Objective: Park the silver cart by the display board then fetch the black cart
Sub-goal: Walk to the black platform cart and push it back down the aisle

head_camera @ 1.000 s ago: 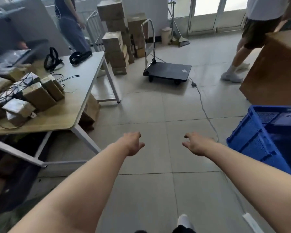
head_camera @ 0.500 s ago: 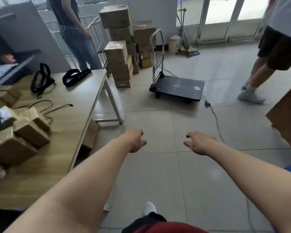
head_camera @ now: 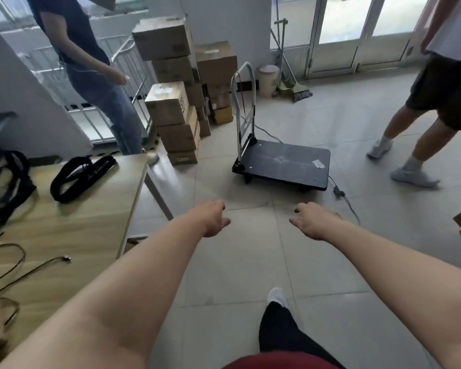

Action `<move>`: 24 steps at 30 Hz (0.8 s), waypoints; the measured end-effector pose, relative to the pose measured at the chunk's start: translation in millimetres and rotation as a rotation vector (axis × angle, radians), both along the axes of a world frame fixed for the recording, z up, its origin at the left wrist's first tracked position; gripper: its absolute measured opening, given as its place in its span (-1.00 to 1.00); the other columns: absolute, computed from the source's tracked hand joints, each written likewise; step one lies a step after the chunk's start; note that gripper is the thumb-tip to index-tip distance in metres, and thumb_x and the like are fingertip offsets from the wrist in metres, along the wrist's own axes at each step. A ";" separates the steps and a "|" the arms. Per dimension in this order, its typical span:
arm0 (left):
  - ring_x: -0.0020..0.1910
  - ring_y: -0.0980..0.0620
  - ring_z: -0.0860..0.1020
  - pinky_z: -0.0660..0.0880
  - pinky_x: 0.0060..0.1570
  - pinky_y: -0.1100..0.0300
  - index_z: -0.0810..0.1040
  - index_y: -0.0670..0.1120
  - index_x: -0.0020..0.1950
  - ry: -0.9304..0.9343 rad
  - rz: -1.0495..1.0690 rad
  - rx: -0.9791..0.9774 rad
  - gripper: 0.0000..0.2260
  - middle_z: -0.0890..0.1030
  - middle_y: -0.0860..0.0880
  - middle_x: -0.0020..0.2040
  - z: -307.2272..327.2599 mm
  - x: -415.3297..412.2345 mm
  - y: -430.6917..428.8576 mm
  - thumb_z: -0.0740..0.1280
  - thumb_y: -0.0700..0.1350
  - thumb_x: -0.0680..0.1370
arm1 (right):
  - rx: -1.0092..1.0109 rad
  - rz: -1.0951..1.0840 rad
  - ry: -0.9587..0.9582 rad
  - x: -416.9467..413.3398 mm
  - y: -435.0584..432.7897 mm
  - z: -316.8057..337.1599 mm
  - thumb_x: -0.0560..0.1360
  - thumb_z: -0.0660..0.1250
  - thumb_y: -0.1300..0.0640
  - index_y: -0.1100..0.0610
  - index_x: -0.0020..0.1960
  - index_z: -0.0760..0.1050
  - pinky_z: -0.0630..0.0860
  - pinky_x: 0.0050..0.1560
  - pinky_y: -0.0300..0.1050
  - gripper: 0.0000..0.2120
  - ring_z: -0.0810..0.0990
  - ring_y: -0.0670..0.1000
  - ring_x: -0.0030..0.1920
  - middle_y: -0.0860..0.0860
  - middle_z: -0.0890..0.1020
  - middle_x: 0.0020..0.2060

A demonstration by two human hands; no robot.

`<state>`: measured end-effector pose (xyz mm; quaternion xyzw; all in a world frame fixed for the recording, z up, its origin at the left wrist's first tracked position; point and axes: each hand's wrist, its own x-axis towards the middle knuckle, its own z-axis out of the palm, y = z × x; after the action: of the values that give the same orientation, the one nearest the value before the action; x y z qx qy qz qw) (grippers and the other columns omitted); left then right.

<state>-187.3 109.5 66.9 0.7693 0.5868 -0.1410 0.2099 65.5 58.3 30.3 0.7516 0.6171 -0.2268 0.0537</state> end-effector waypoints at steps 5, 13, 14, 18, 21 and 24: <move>0.41 -0.13 0.33 0.28 0.35 0.06 0.27 -0.12 0.47 0.018 0.031 -0.032 -0.54 0.35 -0.13 0.45 3.8 26.1 117.6 0.21 0.05 0.62 | -0.009 0.002 0.012 24.3 124.1 -0.9 0.55 0.11 -0.15 0.03 0.35 0.34 0.38 0.17 0.06 -0.55 0.39 0.13 0.32 0.06 0.41 0.33; 0.38 -0.15 0.36 0.32 0.34 0.03 0.30 -0.12 0.46 0.077 0.017 -0.044 -0.53 0.39 -0.16 0.42 1.9 45.4 279.1 0.23 0.06 0.61 | 0.008 -0.012 0.060 39.1 292.2 3.2 0.54 0.11 -0.14 0.03 0.34 0.36 0.39 0.20 0.12 -0.56 0.41 0.17 0.30 0.10 0.44 0.29; 0.38 -0.16 0.36 0.32 0.35 0.02 0.30 -0.11 0.45 0.081 0.009 -0.041 -0.53 0.39 -0.16 0.42 0.2 46.2 298.6 0.22 0.06 0.61 | 0.010 -0.013 0.059 38.9 309.4 2.4 0.54 0.11 -0.14 0.03 0.35 0.35 0.38 0.21 0.12 -0.55 0.40 0.17 0.31 0.10 0.43 0.30; 0.40 -0.17 0.34 0.33 0.36 -0.01 0.29 -0.09 0.46 0.075 -0.055 -0.008 -0.53 0.38 -0.14 0.43 -4.1 47.7 392.7 0.21 0.08 0.61 | 0.030 -0.054 0.045 32.7 392.4 -3.9 0.54 0.11 -0.15 0.02 0.37 0.33 0.38 0.22 0.13 -0.54 0.39 0.17 0.33 0.09 0.42 0.32; 0.40 -0.16 0.34 0.32 0.36 -0.01 0.30 -0.10 0.46 0.038 -0.144 0.027 -0.54 0.38 -0.13 0.43 -3.2 45.8 469.7 0.21 0.06 0.61 | 0.047 -0.123 0.057 25.1 455.4 -8.3 0.54 0.10 -0.15 0.01 0.37 0.32 0.39 0.21 0.13 -0.54 0.39 0.17 0.32 0.09 0.42 0.32; 0.41 -0.15 0.33 0.30 0.39 -0.02 0.30 -0.08 0.46 0.011 -0.201 0.004 -0.53 0.37 -0.11 0.44 0.5 40.9 539.2 0.22 0.07 0.61 | 0.037 -0.199 0.080 15.4 508.1 -6.7 0.55 0.09 -0.15 0.02 0.38 0.31 0.41 0.22 0.13 -0.54 0.40 0.16 0.31 0.07 0.41 0.33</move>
<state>-146.3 648.7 67.4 0.8239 0.5080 -0.1645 0.1898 80.9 566.5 23.6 0.8002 0.5453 -0.2496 -0.0076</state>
